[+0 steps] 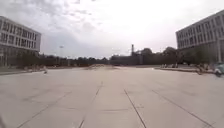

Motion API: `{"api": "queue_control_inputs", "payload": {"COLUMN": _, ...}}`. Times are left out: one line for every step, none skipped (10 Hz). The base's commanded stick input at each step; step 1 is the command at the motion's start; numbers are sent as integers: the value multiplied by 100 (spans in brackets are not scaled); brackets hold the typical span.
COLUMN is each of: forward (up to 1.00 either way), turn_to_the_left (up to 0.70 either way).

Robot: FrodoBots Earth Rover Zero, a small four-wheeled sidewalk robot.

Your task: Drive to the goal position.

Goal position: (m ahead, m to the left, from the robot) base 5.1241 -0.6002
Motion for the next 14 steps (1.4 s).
{"api": "queue_control_inputs", "payload": {"forward": 70, "turn_to_the_left": 0}}
{"api": "queue_control_inputs", "payload": {"forward": 70, "turn_to_the_left": 0}}
{"api": "queue_control_inputs", "payload": {"forward": 70, "turn_to_the_left": 0}}
{"api": "queue_control_inputs", "payload": {"forward": 70, "turn_to_the_left": 0}}
{"api": "queue_control_inputs", "payload": {"forward": 70, "turn_to_the_left": 0}}
{"api": "queue_control_inputs", "payload": {"forward": 70, "turn_to_the_left": 0}}
{"api": "queue_control_inputs", "payload": {"forward": 70, "turn_to_the_left": 0}}
{"api": "queue_control_inputs", "payload": {"forward": 70, "turn_to_the_left": 0}}
{"api": "queue_control_inputs", "payload": {"forward": 70, "turn_to_the_left": 0}}
{"api": "queue_control_inputs", "payload": {"forward": 70, "turn_to_the_left": 0}}
{"api": "queue_control_inputs", "payload": {"forward": 70, "turn_to_the_left": 0}}
{"api": "queue_control_inputs", "payload": {"forward": 70, "turn_to_the_left": 0}}
{"api": "queue_control_inputs", "payload": {"forward": 70, "turn_to_the_left": 0}}
{"api": "queue_control_inputs", "payload": {"forward": 70, "turn_to_the_left": 0}}
